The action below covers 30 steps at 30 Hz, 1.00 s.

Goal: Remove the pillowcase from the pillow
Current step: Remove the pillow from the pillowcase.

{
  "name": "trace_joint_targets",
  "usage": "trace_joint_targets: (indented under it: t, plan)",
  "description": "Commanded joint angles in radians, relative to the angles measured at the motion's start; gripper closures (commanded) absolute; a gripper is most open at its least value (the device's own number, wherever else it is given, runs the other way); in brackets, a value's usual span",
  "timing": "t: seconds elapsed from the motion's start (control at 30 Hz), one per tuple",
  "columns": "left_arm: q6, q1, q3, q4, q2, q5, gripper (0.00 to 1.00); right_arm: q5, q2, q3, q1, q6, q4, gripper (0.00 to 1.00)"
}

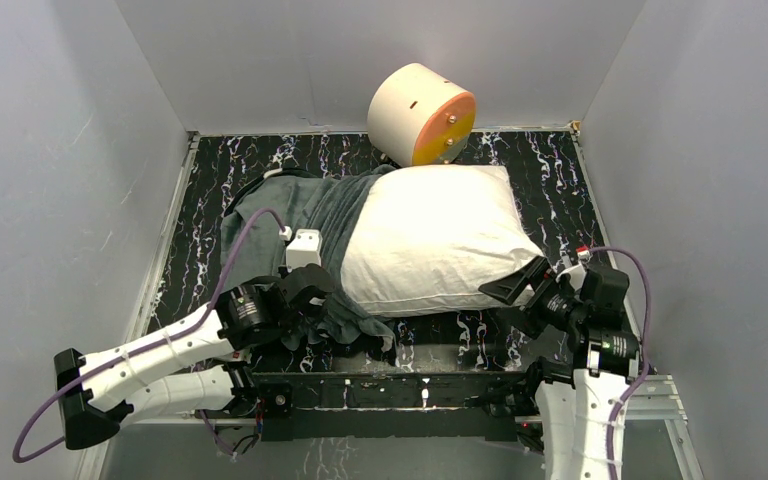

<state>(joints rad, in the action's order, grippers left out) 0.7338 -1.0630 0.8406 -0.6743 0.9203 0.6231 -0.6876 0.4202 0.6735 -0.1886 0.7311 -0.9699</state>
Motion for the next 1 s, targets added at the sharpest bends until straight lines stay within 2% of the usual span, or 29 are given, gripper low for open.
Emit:
trace_joint_targets:
  t: [0.0,0.1,0.27,0.33,0.37,0.53,0.6,0.7,0.87,0.97]
  plan:
    - [0.008,0.005,0.057,-0.033,0.001,0.008,0.86,-0.020,0.081,-0.027,-0.005,0.039,0.223,0.03]
    - [0.008,0.005,0.087,-0.048,-0.006,-0.011,0.76,0.053,0.073,-0.045,-0.005,0.098,0.324,0.04]
    - [0.010,0.005,0.165,-0.088,-0.036,-0.051,0.34,0.060,0.118,-0.093,-0.003,0.128,0.398,0.06]
    - [0.011,0.005,0.207,-0.100,-0.054,-0.079,0.21,0.078,0.138,-0.094,-0.003,0.112,0.415,0.15]
    - [0.009,0.005,0.223,-0.100,-0.062,-0.099,0.17,0.086,0.154,-0.095,-0.003,0.107,0.427,0.24]
    - [-0.025,0.005,0.261,-0.032,-0.058,-0.328,0.14,0.096,0.244,-0.092,-0.003,0.129,0.531,0.76]
    - [-0.010,0.005,0.218,0.019,-0.031,-0.449,0.14,0.110,0.272,-0.083,-0.003,0.154,0.575,0.89]
    - [0.047,-0.029,0.132,0.093,0.015,-0.525,0.14,0.122,0.326,-0.044,-0.003,0.165,0.617,0.96]
    - [0.172,-0.139,0.012,0.243,0.059,-0.461,0.12,0.107,0.406,0.028,0.000,0.152,0.607,0.97]
    - [0.230,-0.190,-0.030,0.318,0.112,-0.356,0.10,0.112,0.386,0.028,0.001,0.157,0.601,0.97]
